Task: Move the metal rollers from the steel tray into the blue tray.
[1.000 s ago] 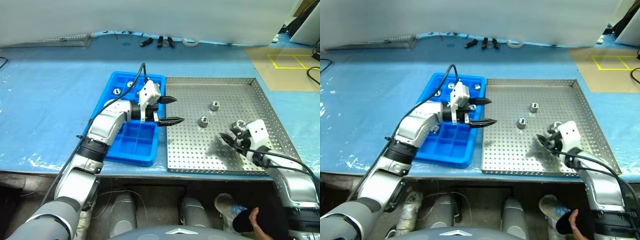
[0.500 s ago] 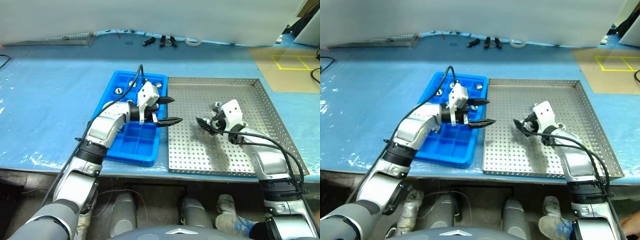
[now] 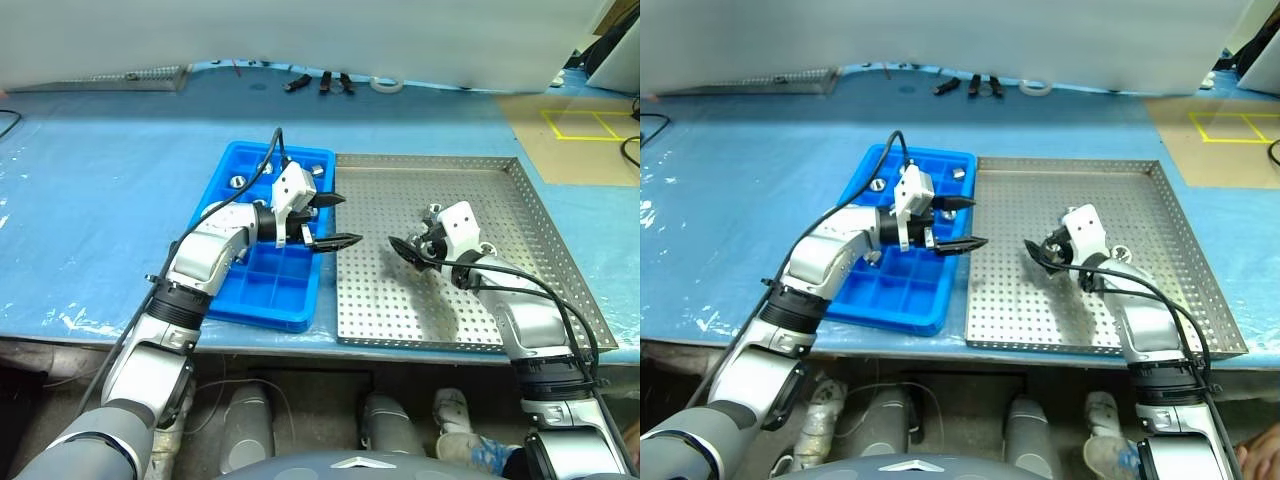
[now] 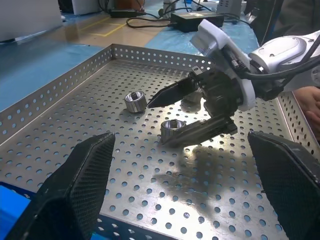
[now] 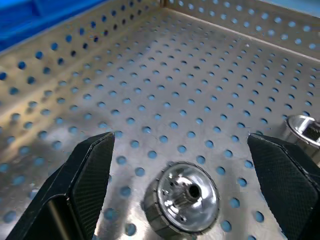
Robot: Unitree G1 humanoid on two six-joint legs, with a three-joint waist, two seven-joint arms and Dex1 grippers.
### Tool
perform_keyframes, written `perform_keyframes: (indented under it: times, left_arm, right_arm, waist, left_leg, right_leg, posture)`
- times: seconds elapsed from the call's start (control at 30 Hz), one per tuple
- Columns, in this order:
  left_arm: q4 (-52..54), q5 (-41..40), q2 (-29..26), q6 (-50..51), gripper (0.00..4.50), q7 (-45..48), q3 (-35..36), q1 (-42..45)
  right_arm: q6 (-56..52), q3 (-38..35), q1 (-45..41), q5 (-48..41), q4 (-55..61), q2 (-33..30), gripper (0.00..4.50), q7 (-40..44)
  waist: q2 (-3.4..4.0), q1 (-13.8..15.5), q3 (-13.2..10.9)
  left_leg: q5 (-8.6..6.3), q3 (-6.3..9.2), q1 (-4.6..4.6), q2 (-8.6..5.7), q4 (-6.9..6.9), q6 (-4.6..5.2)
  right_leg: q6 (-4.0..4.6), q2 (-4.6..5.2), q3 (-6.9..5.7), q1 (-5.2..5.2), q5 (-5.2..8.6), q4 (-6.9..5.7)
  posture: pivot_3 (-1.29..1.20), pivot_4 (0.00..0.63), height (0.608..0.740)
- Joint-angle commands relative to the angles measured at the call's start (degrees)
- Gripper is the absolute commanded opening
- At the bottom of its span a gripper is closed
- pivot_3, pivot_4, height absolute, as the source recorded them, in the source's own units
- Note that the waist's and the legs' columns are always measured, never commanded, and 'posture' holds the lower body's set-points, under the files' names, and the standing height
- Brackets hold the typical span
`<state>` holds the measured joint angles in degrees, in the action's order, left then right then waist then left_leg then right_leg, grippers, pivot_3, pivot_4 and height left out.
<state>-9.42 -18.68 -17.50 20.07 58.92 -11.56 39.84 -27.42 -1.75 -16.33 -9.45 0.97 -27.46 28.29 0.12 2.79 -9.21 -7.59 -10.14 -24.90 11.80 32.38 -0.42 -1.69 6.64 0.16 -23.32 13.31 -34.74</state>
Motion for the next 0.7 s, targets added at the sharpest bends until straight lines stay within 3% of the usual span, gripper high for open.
perform_keyframes:
  times: [0.03, 0.33, 0.43, 0.63, 0.7]
  left_arm:
    - [2.6, -0.1, -0.1, 0.0, 4.5, -0.1, 0.4, 0.5]
    - [3.0, 0.0, -0.3, 0.4, 4.5, -0.2, 0.4, 0.3]
    - [3.2, 0.0, -0.4, 0.5, 4.5, -0.4, 0.4, 0.2]
    - [3.9, 0.0, -0.5, 0.7, 4.5, -0.8, 0.2, -0.4]
    - [4.0, -0.1, -0.6, 0.8, 4.5, -0.9, 0.4, -0.3]
  right_arm:
    - [1.4, -1.2, 0.2, 0.2, -0.3, -0.3, 4.46, -0.2]
    - [1.7, 0.1, 1.4, 0.7, -0.3, 0.6, 4.46, -0.1]
    - [2.1, -0.2, 1.4, 0.8, -0.9, 0.9, 3.88, -0.3]
    - [2.7, -0.4, 1.0, 0.4, -1.5, 0.8, 1.88, 0.4]
    - [2.6, -0.5, 0.9, 0.2, -1.2, 0.7, 1.63, 0.6]
  waist:
    - [0.0, -0.1, 0.0]
    - [0.0, -0.1, 0.0]
    - [0.0, -0.1, 0.0]
    - [0.0, -0.1, 0.0]
    - [0.0, -0.1, 0.0]
  left_leg:
    - [0.0, 0.0, 0.0, 0.0, 0.0, 0.0]
    - [0.0, 0.0, 0.01, 0.02, 0.0, 0.0]
    - [0.0, 0.0, 0.01, 0.02, 0.0, 0.0]
    - [0.0, 0.0, 0.0, 0.01, 0.0, 0.0]
    - [0.0, 0.0, 0.01, 0.02, 0.0, 0.0]
  right_leg:
    - [0.0, 0.0, 0.0, 0.0, 0.0, 0.0]
    - [0.0, -0.02, 0.01, -0.01, 0.0, -0.01]
    - [0.01, -0.02, 0.01, -0.01, 0.0, -0.01]
    - [0.01, -0.02, 0.0, -0.01, 0.0, 0.0]
    - [0.01, -0.02, 0.0, -0.01, 0.0, 0.0]
  posture:
    - [-0.12, 0.15, 0.74]
    - [-0.11, 0.15, 0.74]
    - [-0.11, 0.15, 0.74]
    - [-0.11, 0.15, 0.74]
    - [-0.11, 0.15, 0.74]
